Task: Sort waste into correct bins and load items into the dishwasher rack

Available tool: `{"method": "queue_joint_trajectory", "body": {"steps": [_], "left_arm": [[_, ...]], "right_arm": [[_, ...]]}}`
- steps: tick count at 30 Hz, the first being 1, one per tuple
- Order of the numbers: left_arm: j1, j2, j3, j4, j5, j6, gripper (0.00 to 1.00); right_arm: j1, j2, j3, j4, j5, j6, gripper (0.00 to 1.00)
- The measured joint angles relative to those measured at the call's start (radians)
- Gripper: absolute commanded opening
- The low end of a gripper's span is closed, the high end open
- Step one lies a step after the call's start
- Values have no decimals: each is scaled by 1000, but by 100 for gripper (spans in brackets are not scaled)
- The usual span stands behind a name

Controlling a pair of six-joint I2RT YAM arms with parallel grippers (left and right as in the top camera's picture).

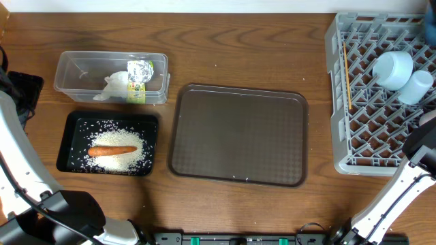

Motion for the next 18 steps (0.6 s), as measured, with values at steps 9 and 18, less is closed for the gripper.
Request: {"method": "queue_joint_trajectory", "body": {"steps": [9,18], "left_arm": [[0,0,0,0,0,0,98],[0,0,0,0,0,0,98]], "right_arm": [[0,-10,-163,226,-72,155,1],[-20,-18,-187,287,-110,279,1]]}}
